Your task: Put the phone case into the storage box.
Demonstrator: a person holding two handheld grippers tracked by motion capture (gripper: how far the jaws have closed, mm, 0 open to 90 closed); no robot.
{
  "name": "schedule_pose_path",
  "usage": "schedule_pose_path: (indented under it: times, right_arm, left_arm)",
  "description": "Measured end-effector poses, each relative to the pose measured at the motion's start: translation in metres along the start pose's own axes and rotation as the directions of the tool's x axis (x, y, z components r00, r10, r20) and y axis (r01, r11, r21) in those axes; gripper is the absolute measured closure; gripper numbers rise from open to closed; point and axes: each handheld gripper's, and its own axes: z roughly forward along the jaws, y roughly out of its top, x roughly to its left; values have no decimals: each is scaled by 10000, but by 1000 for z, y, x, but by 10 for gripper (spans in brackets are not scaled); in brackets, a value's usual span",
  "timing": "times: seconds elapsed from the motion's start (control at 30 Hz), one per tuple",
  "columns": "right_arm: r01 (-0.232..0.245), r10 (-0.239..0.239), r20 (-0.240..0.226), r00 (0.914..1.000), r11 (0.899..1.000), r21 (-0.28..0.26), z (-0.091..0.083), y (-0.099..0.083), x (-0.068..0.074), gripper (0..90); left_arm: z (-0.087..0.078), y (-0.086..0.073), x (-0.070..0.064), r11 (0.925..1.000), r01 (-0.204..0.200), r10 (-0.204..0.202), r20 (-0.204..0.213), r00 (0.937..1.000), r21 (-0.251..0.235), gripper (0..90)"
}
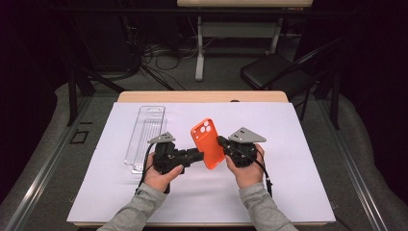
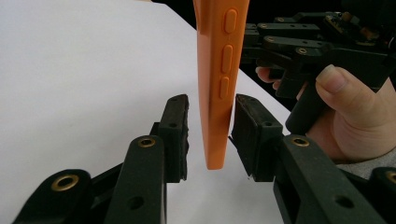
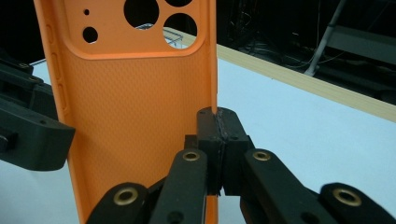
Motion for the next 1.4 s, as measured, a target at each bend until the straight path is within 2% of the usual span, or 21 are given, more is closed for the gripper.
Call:
schedule_pose_path:
  times: [0.1, 0.37, 0.57, 0.97, 1.4]
  right_arm:
    - [43, -43, -16, 10000, 10000, 14, 1, 0, 1, 894]
    - [79, -79, -121, 9999, 9999, 62, 2, -2, 5, 894]
    - [104, -103, -146, 9998, 9999, 60, 3, -2, 6, 894]
    - [155, -154, -197, 9997, 9998, 78, 4, -3, 8, 893]
    - [152, -151, -215, 9997, 9999, 77, 5, -4, 10, 893]
  left_arm:
    - [0, 0, 1, 10000, 34, -34, -8, 10000, 28, 666]
    - [-2, 0, 3, 9980, 628, -630, 156, 9979, 94, 691]
    - [-2, 0, 4, 9960, 890, -892, 214, 9958, 100, 707]
    - [-3, 0, 4, 9948, 998, -1002, 237, 9947, 190, 773]
    - [-4, -1, 3, 9940, 1075, -1077, 105, 9941, 189, 791]
